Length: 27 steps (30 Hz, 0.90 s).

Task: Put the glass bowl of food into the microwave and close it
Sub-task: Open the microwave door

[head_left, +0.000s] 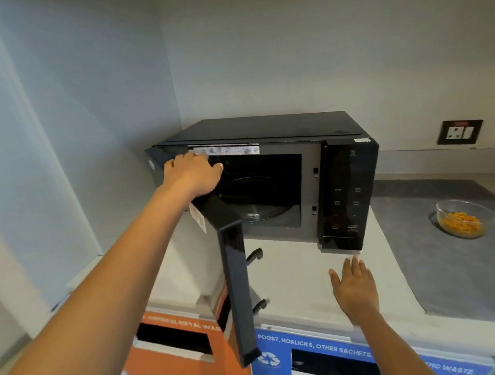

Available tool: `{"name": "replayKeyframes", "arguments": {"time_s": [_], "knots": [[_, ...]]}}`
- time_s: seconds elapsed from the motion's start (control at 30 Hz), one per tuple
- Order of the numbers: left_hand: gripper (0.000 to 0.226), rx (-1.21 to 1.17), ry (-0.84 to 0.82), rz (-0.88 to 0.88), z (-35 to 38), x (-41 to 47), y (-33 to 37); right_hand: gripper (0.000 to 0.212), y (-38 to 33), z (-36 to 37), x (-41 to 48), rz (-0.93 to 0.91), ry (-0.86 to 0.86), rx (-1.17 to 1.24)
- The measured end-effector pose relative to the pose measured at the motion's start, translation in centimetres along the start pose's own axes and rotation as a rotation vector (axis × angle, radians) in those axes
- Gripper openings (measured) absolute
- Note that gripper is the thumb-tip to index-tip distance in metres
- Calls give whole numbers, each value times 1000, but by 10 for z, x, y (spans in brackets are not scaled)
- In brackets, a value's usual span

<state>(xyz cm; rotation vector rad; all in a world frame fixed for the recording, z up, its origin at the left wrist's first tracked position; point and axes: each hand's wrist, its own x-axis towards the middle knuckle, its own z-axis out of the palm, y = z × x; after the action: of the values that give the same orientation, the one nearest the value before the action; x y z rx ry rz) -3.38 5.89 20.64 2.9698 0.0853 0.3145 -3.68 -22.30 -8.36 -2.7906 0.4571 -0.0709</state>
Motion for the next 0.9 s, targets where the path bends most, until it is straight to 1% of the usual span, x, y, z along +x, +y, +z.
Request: {"name": "replayKeyframes", "arguments": {"time_s": [0.1, 0.2, 0.4, 0.5, 0.6, 0.63, 0.77, 0.9], "knots": [[62, 25, -155, -53, -8, -2, -24, 69, -1, -2, -3, -19, 4, -9], [60, 94, -251, -93, -14, -6, -39, 69, -2, -4, -4, -29, 5, -18], [57, 290, -269, -155, -18, -3, -63, 68, -5, -8, -8, -41, 1, -46], [55, 360, -292, -155, -26, -1, -74, 68, -6, -9, -7, -43, -1, -53], [39, 433, -312, -138, -32, 2, -85, 68, -6, -8, -6, -43, 2, -55], [40, 436, -292, -137, -29, 3, -90, 68, -5, -8, -7, -40, 2, -59], [64, 366, -127, -163, -11, 6, -107, 68, -6, -7, -5, -43, 4, -70], [61, 368, 23, -165, 4, 10, -117, 68, -6, -6, -3, -33, 0, -76]]}}
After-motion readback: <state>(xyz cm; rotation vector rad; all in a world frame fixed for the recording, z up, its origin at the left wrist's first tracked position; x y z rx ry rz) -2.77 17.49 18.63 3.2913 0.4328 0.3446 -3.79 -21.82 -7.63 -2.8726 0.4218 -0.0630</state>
